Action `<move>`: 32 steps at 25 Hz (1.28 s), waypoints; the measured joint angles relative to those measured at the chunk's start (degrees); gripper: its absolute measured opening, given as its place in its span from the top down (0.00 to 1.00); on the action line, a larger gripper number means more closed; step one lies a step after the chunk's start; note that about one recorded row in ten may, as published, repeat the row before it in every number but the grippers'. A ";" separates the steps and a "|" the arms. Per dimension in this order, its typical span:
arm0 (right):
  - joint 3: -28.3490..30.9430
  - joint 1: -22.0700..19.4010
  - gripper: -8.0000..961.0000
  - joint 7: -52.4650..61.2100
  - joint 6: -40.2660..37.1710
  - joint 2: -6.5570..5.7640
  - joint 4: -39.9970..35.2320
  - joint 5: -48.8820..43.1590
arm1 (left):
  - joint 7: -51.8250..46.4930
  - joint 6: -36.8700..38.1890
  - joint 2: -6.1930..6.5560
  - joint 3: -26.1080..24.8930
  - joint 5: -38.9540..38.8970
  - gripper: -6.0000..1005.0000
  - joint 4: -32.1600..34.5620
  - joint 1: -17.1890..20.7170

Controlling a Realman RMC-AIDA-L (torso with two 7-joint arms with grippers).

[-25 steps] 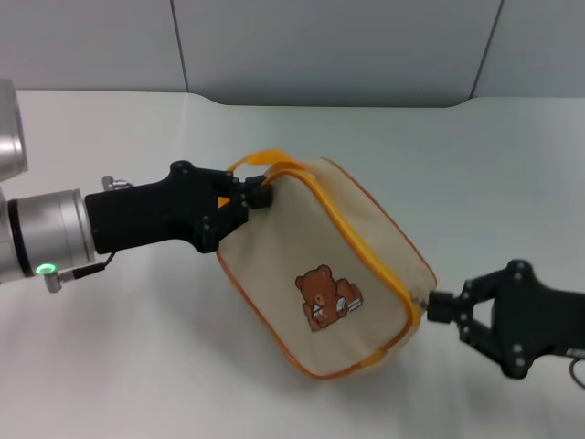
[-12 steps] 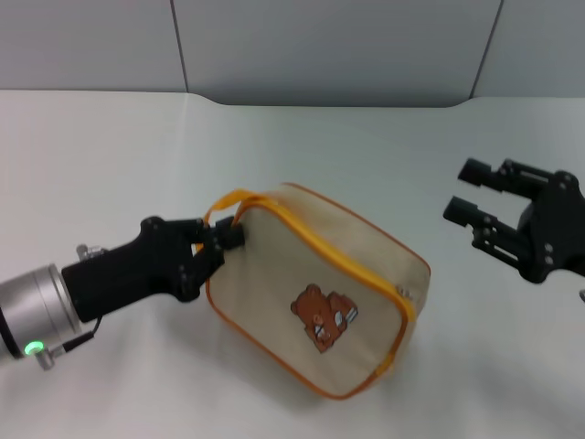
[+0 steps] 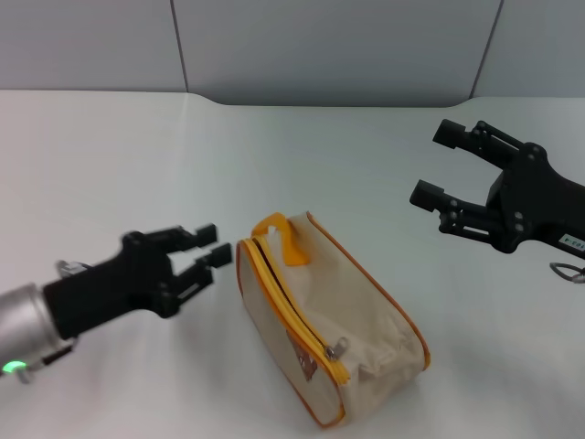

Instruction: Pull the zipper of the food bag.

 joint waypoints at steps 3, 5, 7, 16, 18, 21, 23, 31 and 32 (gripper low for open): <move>-0.55 0.47 0.17 2.47 -1.50 -0.26 -0.47 -0.16 | -5.52 5.37 1.57 -0.19 -0.21 0.80 5.08 1.22; -3.36 0.91 0.12 5.28 -3.98 -1.13 -1.40 -0.50 | -12.02 13.36 4.44 0.87 0.06 0.71 8.23 0.99; -7.93 1.25 0.12 7.81 -7.25 -2.39 -2.59 -0.61 | -13.28 17.21 5.68 1.90 0.47 0.55 8.53 0.33; -19.91 1.72 0.12 10.47 -8.42 -4.23 -4.58 -1.15 | -15.32 23.83 5.98 9.26 1.61 0.24 12.64 -1.93; -19.92 1.69 0.12 10.47 -8.14 -4.16 -4.68 -1.18 | -15.15 23.75 5.92 9.26 1.66 0.23 12.64 -1.97; -19.98 1.67 0.12 10.46 -7.66 -4.10 -4.78 -1.22 | -14.92 23.55 5.80 9.11 1.69 0.22 12.65 -1.99; -20.00 1.69 0.12 10.46 -7.50 -4.08 -4.79 -1.23 | -14.90 23.25 5.70 8.97 1.71 0.22 12.70 -2.01; -20.06 1.70 0.12 10.51 -6.14 -3.79 -4.80 -1.25 | -14.83 22.63 5.50 8.90 1.72 0.21 12.77 -2.04; -20.07 1.71 0.12 10.51 -6.14 -3.77 -4.80 -1.25 | -14.83 22.64 5.50 8.89 1.72 0.21 12.78 -2.04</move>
